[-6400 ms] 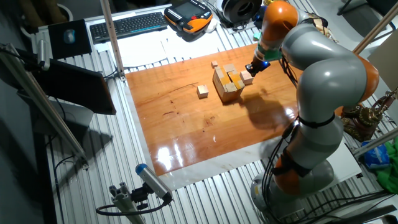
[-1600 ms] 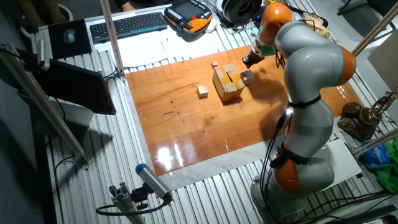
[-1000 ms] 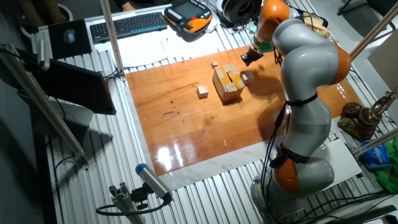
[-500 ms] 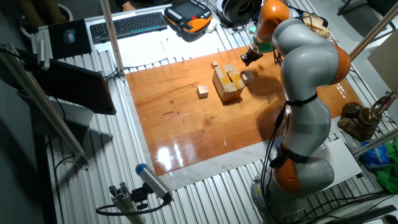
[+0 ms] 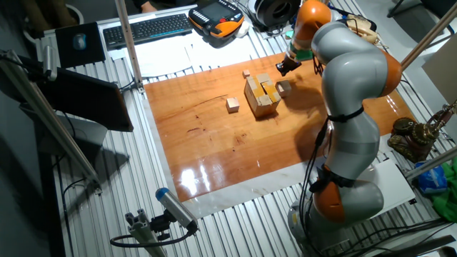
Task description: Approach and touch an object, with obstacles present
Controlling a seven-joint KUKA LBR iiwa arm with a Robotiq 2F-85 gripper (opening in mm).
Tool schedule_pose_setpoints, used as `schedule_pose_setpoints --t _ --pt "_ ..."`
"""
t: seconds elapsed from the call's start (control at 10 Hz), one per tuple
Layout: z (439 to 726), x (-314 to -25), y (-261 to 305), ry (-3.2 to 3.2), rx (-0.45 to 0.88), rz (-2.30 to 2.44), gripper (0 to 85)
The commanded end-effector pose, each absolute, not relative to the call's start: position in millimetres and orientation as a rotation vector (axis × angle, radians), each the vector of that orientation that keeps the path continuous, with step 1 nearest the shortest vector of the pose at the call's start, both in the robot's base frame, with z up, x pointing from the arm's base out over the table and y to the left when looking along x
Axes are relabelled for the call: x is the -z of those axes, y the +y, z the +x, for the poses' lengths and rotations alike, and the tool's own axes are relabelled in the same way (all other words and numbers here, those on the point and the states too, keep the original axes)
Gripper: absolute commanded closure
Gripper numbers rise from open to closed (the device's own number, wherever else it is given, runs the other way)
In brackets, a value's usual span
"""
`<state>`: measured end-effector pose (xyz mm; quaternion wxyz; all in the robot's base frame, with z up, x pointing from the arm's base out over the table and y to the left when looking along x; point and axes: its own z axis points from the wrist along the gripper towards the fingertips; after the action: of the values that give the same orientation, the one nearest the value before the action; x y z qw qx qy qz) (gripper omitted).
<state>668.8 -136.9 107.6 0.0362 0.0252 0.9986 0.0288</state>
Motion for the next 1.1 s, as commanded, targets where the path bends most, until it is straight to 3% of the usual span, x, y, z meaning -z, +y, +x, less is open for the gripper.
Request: schedule_pose_setpoints --t 0.0,0.4,1.0 --pt "668.8 -107.5 -136.9 3.088 -0.111 0.075 85.0" --pt "668.8 -107.5 -136.9 3.071 -0.025 0.035 85.0" --pt "668.8 -107.5 -136.9 3.081 -0.039 0.045 85.0"
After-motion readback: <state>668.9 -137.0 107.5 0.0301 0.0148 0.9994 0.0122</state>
